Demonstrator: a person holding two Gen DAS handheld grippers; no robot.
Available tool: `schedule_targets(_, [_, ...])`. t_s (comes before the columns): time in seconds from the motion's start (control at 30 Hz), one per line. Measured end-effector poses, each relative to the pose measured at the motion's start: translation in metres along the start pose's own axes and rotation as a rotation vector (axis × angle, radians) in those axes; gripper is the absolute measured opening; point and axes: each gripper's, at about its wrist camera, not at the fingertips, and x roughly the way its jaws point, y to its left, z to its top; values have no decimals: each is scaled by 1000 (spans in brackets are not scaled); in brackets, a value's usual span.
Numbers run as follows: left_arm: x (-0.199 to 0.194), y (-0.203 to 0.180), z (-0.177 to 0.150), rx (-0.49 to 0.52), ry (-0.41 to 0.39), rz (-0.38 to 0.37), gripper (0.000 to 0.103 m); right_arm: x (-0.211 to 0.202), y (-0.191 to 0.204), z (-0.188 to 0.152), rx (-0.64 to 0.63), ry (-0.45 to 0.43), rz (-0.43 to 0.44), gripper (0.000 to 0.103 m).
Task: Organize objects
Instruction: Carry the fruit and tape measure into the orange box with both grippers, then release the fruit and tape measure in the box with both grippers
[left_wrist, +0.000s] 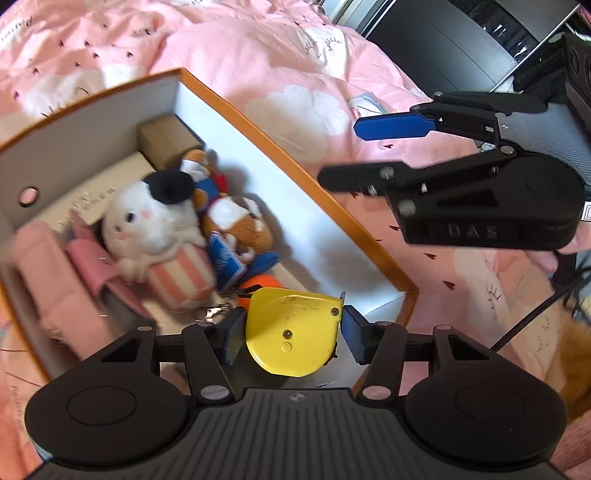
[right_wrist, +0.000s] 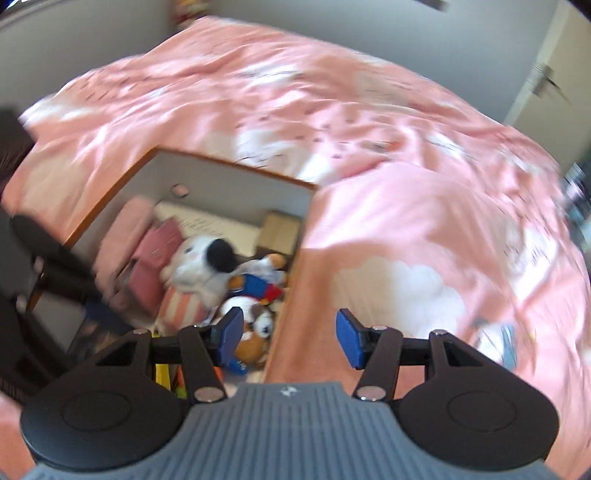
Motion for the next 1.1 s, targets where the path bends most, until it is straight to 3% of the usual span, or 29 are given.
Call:
schedule_targets(0.1, [16, -6, 2, -34, 32, -37, 64, 5, -5, 2, 126, -39, 2, 57])
schedule_targets(0.27, [41, 6, 3, -257, 99, -62, 64, 9, -2, -6, 211, -94, -27, 58])
schedule_targets(0.6, [68, 12, 0, -521, 157, 9, 64, 21, -5, -22, 293, -110, -64, 58])
schedule_targets(0.83, [81, 11, -3, -574, 208, 11, 63, 23, -4, -27, 303, -113, -61, 58])
schedule_targets(0.97, [76, 11, -5, -568, 189, 27, 65, 19, -6, -29, 321, -125, -44, 58])
schedule_targets(1.1, [55, 15, -7, -553, 120, 28, 65, 12, -6, -30, 336, -139, -43, 60])
